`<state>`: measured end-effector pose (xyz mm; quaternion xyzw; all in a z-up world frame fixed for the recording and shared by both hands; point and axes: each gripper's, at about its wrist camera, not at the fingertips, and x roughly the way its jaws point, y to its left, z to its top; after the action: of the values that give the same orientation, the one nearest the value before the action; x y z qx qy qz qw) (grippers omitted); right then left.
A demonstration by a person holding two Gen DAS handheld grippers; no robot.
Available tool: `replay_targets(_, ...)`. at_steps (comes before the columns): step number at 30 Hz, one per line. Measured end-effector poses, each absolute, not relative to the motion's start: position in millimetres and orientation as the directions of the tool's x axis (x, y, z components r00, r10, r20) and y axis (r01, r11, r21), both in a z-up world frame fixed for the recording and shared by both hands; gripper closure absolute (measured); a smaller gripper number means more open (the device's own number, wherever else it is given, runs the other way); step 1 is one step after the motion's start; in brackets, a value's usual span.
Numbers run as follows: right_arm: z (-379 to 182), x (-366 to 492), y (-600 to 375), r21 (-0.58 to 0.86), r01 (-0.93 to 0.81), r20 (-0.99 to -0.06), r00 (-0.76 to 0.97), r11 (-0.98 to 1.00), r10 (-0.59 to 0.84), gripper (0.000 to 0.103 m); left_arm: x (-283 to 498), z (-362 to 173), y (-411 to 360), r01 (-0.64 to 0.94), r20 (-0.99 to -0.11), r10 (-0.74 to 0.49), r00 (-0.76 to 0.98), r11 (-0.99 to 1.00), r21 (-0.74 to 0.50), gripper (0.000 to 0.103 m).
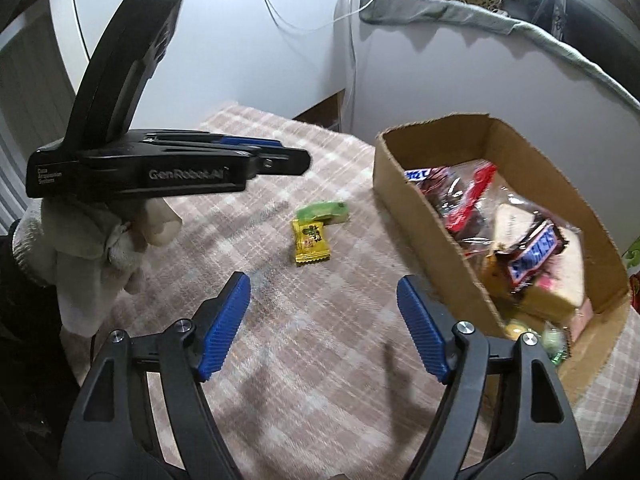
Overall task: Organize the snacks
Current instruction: 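Lower the left tool onto the green packet and close on it, then lower the right tool onto the yellow candy packet and close on it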
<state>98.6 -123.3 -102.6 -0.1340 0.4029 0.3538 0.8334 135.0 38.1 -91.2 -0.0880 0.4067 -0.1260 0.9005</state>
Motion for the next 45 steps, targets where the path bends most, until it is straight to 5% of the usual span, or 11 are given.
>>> replay_targets(18,-120.4,119.3,-117.1,0.092,-0.692,-0.793,0.384,0.716,0.472,0.030,154.5,-123.9,12.3,0.173,-0.798,-0.202,0.568,0.977,-0.124,0.074)
replay_targets(29,-121.4,119.9,-117.5,0.090,-0.693,-0.793,0.384,0.715,0.472,0.030,146.3,-124.9,24.2,0.151,-0.794,-0.171,0.584,0.983,-0.102,0.084)
replay_targets(45,-133.8,126.1,-89.9,0.079,-0.713,-0.812,0.359,0.696,0.460,0.040,118.0,-127.3,45.5,0.156,-0.796,-0.137,0.590,0.986,-0.054,0.084)
